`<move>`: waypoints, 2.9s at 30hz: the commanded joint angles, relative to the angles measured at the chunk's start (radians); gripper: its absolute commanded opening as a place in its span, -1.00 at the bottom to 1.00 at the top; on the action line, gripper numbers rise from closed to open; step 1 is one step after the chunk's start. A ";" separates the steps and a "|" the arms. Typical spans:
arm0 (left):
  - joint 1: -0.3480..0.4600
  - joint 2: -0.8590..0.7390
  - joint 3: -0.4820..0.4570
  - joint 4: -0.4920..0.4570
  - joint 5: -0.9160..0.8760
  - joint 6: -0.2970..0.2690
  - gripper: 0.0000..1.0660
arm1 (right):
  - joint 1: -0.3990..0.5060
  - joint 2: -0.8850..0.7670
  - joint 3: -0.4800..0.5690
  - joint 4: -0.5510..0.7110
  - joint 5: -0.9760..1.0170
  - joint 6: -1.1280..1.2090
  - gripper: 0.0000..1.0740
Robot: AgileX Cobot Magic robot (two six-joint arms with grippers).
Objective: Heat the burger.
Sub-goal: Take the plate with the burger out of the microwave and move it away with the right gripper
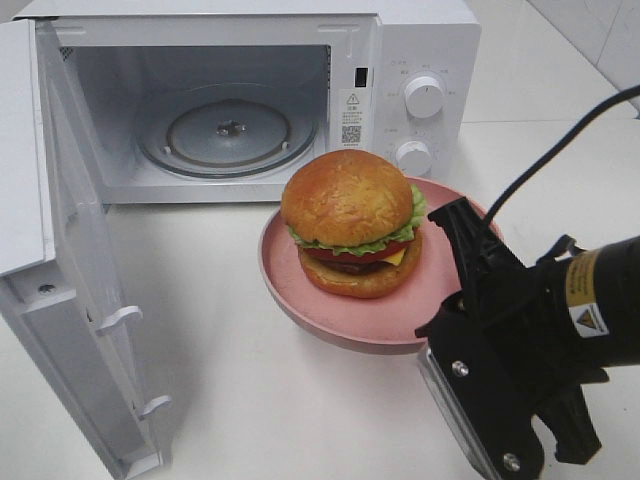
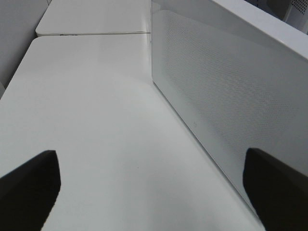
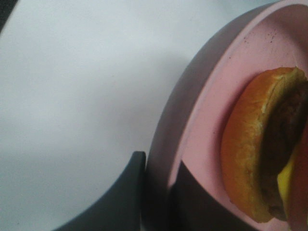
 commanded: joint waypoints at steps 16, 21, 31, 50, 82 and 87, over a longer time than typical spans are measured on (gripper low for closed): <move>0.002 -0.010 0.004 0.001 -0.001 -0.004 0.83 | -0.002 -0.277 0.077 -0.280 0.211 0.403 -1.00; 0.002 -0.010 0.004 0.001 -0.001 -0.004 0.83 | -0.002 -0.288 0.077 -0.435 0.309 0.653 -1.00; 0.002 -0.010 0.004 0.001 -0.001 -0.004 0.83 | -0.002 -0.288 0.077 -0.570 0.480 0.978 -1.00; 0.002 -0.010 0.004 0.001 -0.001 -0.004 0.83 | -0.002 -0.274 0.077 -0.701 0.708 1.633 -1.00; 0.002 -0.010 0.004 0.001 -0.001 -0.004 0.83 | -0.002 0.289 -0.097 -0.683 0.860 2.263 -1.00; 0.002 -0.010 0.004 0.001 -0.001 -0.004 0.83 | -0.006 0.329 -0.097 -0.682 0.824 2.297 -1.00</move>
